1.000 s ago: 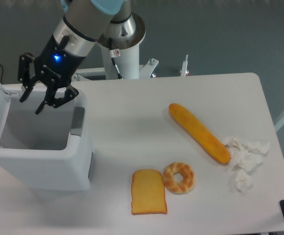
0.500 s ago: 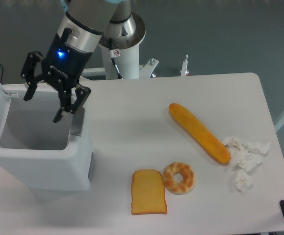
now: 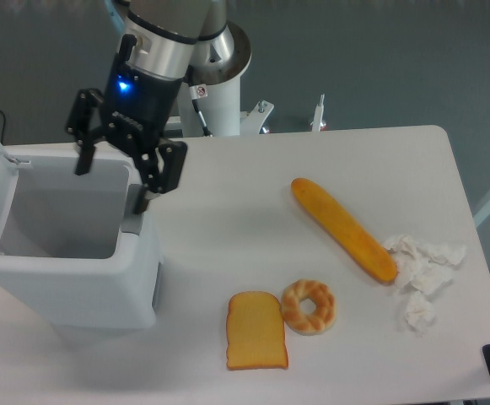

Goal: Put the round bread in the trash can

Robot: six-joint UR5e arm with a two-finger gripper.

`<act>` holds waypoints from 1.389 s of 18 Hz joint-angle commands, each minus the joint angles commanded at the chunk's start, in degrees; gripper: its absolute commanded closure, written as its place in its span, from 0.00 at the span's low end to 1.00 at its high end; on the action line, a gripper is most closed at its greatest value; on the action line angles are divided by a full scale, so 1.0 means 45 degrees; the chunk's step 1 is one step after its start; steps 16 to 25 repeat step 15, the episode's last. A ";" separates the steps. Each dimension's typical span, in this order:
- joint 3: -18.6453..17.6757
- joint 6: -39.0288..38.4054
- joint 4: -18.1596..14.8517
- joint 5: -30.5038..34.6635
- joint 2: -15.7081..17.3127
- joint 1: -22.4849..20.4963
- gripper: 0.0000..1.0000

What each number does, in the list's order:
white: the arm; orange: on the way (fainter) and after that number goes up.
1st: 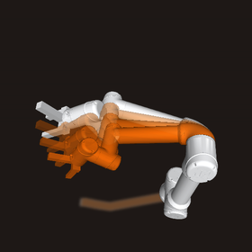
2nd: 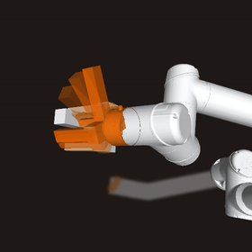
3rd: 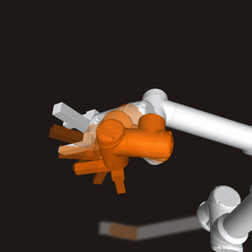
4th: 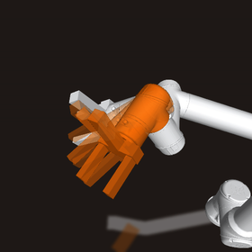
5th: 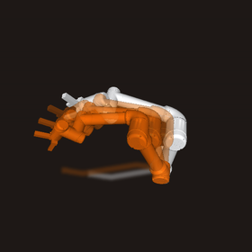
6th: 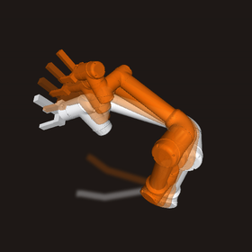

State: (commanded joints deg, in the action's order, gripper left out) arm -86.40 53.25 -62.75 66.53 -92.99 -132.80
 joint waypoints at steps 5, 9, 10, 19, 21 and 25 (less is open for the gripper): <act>0.0039 0.2087 -0.0078 0.2457 0.0079 0.0097 0.00; 0.0039 0.2776 -0.0078 0.2930 0.0059 0.0117 0.00; 0.0039 0.2795 -0.0059 0.2931 0.0059 0.0117 0.00; -0.0117 0.2718 -0.0059 0.2911 0.0176 0.0098 0.00; -0.0117 0.2718 -0.0059 0.2911 0.0176 0.0098 0.00; -0.0117 0.2718 -0.0059 0.2911 0.0176 0.0098 0.00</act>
